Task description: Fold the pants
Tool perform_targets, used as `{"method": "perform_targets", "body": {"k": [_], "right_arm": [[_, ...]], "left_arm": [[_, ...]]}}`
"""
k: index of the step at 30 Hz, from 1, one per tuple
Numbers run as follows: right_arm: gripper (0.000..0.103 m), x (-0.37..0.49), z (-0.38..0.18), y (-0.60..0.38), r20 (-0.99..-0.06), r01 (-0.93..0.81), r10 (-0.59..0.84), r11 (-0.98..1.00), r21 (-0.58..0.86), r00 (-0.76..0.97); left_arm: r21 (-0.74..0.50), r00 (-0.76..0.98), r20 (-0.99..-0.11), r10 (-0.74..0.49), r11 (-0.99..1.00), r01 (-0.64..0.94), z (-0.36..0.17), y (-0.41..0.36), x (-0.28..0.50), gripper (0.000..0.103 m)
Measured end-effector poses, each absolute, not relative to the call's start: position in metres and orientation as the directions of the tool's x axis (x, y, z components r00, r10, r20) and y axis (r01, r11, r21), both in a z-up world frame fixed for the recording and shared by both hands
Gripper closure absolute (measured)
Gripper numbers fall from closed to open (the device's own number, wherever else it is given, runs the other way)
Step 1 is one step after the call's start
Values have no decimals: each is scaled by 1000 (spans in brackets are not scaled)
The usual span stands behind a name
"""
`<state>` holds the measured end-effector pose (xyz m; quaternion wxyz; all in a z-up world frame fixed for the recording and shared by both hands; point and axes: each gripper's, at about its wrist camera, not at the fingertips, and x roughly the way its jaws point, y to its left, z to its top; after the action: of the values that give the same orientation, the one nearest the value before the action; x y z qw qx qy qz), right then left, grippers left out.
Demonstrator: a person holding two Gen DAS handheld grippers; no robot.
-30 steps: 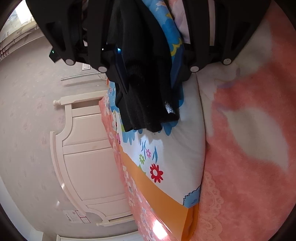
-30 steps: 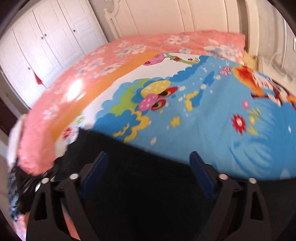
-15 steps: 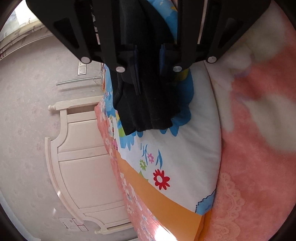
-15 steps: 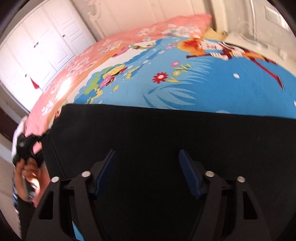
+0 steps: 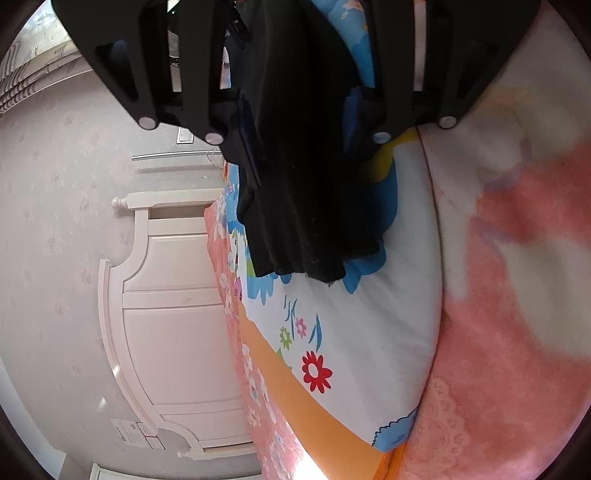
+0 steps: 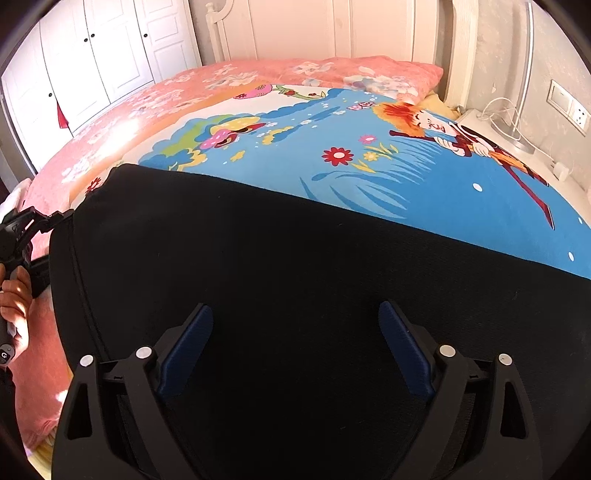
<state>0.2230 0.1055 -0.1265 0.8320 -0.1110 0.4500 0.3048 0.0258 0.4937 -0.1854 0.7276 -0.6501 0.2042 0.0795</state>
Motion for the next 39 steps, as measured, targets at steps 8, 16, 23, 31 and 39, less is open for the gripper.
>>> {"method": "perform_targets", "body": {"k": [8,16,23,31,39], "right_arm": [[31,180,-93,127,-743,-642,452,766,41,493],[37,155,-114,156,-800,-712,425,703,-3,423],[25,158,-125,154,-816,-692,391,722,-16,426],[15,167,-117,141,-817,-656,388,754,15,427],[15,201,-110,86,-801,-454,215,888,-78,558]], "left_arm": [[-777,880,-472,-48,494,-390,-110,460,27,82],[-666,867,-499,0,640,-384,-64,431,28,82],[-594,872,-489,29,721,-357,-31,404,29,89],[-502,860,-508,50,794,-343,-14,377,44,90],[-323,842,-527,113,890,-321,8,331,51,90]]}}
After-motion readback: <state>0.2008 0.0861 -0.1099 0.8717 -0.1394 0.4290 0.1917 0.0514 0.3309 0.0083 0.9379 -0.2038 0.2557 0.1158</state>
